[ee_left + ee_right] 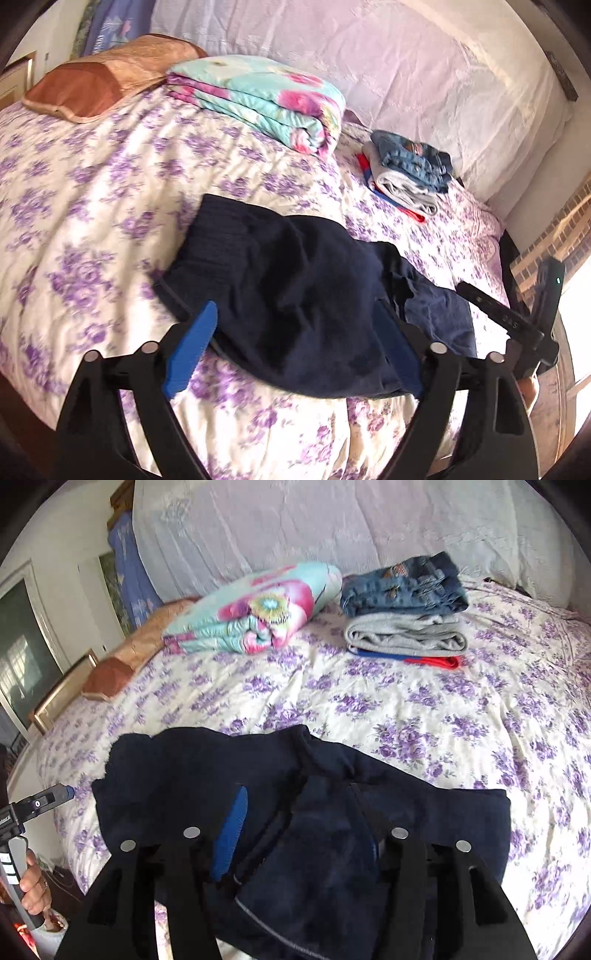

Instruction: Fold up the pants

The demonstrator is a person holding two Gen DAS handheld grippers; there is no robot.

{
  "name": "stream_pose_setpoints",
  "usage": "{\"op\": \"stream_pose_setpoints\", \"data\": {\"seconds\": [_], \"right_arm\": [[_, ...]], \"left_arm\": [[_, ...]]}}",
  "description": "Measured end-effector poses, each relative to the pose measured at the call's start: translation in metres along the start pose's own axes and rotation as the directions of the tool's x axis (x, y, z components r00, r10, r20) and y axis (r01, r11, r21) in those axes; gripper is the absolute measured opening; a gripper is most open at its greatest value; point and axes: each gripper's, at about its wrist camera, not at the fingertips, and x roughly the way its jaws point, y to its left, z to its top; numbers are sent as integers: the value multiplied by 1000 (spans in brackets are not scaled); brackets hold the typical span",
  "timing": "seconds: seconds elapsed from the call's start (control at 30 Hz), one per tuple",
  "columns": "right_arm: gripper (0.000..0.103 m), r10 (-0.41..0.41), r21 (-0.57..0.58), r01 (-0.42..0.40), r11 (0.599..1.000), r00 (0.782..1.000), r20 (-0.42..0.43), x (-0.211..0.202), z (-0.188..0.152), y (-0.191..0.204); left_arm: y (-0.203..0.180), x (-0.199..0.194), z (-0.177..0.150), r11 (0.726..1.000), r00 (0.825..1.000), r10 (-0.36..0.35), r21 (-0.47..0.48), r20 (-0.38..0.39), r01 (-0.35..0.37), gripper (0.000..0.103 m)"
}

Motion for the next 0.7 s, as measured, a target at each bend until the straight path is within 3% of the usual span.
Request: {"op": "stream_pose_setpoints", "data": {"seconds": [0.13,0.33,0.47,0.57,0.63,0.7], "right_arm": [[58,25,39,-26,999,1000,11,-20,-15,-10],[58,41,31,-43,999,998,51,-51,-36,-12],[58,27,53,-30,998,998,61,-62,-47,-20],[58,21,81,-25,996,999,49,-62,-55,-27],[58,22,97,-25,995,999,31,-58,-61,-30],[58,15,101,-15,995,1000,5,-54,-67,-31]], "left_arm": [[38,-8,-16,986,999,-36,-167,-35,29,86],[59,41,-32,942,982,-119,-328,-144,66,86],[57,70,-25,936,981,-111,-348,-159,49,86],[50,86,-5,936,979,-143,-342,-147,86,87],[47,107,9,939,972,-150,-335,-180,82,86],[38,118,19,958,975,-92,-285,-203,31,47]]}}
